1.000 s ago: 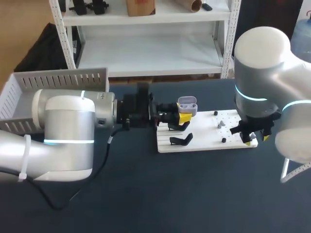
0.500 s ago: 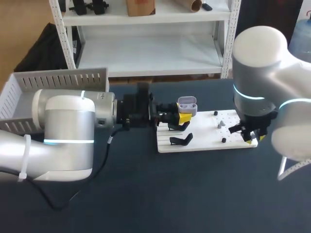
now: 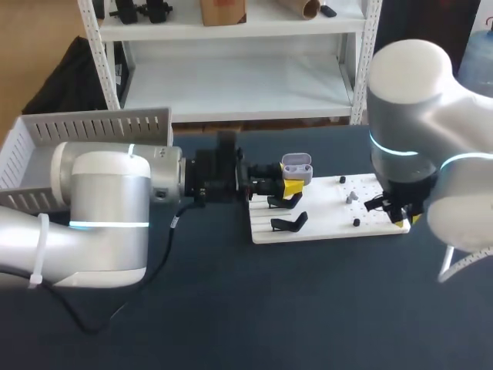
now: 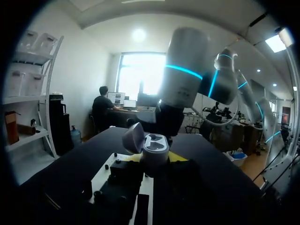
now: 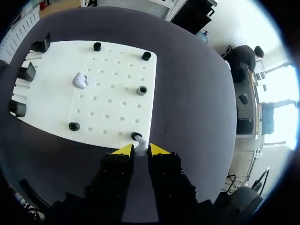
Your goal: Pick up each earbud case from the left stands, insert the matching earbuds, close the lid, and place the case in the box.
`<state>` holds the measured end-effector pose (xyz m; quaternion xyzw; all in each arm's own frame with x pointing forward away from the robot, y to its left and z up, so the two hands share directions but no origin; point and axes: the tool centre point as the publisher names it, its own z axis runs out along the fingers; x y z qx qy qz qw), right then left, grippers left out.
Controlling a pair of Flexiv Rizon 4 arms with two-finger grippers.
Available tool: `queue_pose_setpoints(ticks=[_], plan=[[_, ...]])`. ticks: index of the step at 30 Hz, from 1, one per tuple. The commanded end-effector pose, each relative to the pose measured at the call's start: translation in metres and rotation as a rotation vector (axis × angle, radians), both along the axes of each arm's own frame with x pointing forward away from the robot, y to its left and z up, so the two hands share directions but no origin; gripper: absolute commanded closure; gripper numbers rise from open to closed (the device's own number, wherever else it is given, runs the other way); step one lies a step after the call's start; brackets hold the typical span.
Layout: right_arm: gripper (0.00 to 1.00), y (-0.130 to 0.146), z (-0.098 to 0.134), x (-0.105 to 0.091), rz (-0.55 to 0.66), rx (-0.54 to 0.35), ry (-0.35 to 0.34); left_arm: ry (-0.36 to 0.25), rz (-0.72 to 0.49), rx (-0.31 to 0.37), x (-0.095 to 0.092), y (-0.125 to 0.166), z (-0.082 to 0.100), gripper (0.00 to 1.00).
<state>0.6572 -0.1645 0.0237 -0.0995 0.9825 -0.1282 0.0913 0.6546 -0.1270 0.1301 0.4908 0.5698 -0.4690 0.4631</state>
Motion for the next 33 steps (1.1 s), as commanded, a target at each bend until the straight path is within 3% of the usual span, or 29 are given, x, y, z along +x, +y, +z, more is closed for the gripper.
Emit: queue_pose_setpoints(ticks=[1,18,33], plan=[[1.00,-0.002,0.016,-0.008,-0.001,0.000,-0.024,-0.002,0.003,-0.004,0.000,0.000,-0.001,1.00],[1.00,0.003,0.058,-0.033,0.080,0.005,-0.079,-0.002,0.003,-0.004,0.000,0.000,-0.001,1.00],[1.00,0.008,0.071,-0.042,0.138,0.011,-0.077,-0.002,0.003,-0.004,0.000,0.000,-0.001,1.00]])
